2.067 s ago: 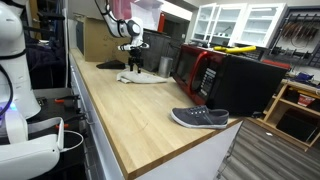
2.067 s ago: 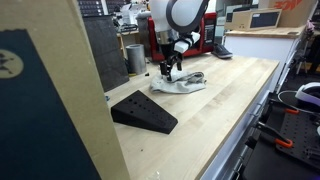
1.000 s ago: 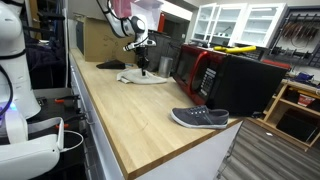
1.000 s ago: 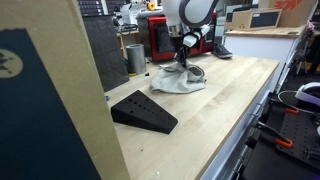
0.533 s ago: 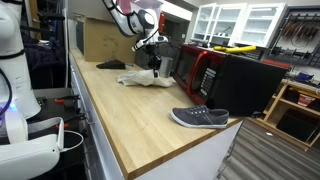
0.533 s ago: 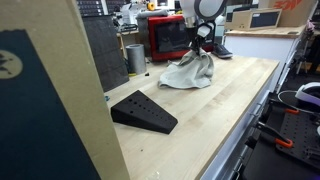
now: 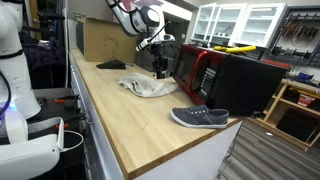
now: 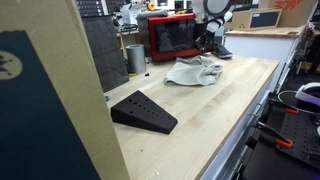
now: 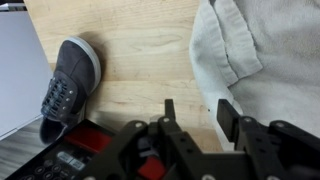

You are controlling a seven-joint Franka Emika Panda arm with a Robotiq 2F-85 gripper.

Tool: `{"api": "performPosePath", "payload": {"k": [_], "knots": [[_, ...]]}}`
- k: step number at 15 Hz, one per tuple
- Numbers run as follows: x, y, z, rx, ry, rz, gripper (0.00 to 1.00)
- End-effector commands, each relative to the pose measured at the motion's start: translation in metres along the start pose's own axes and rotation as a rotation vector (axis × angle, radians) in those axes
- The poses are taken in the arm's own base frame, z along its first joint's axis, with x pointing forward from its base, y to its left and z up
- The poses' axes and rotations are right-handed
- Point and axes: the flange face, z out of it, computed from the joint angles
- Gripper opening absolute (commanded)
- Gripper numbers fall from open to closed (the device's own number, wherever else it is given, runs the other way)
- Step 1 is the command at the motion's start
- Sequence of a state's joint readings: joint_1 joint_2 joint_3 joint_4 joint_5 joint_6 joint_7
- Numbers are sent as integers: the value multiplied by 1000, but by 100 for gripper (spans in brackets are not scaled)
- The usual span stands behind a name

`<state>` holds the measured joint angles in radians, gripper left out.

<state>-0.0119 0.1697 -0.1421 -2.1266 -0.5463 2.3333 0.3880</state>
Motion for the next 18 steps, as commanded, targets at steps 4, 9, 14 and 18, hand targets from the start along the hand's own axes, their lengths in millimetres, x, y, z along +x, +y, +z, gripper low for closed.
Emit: {"api": "performPosePath", "payload": {"k": [4,9,14,18], "knots": [[-9,-18,-21,194,13,-40,99],[-24,-87,-21,352,-73,-258,100],[-49,-133,-20,407,-215,-397,100],[-64,-146,-18,421,-358,-396,100]]}}
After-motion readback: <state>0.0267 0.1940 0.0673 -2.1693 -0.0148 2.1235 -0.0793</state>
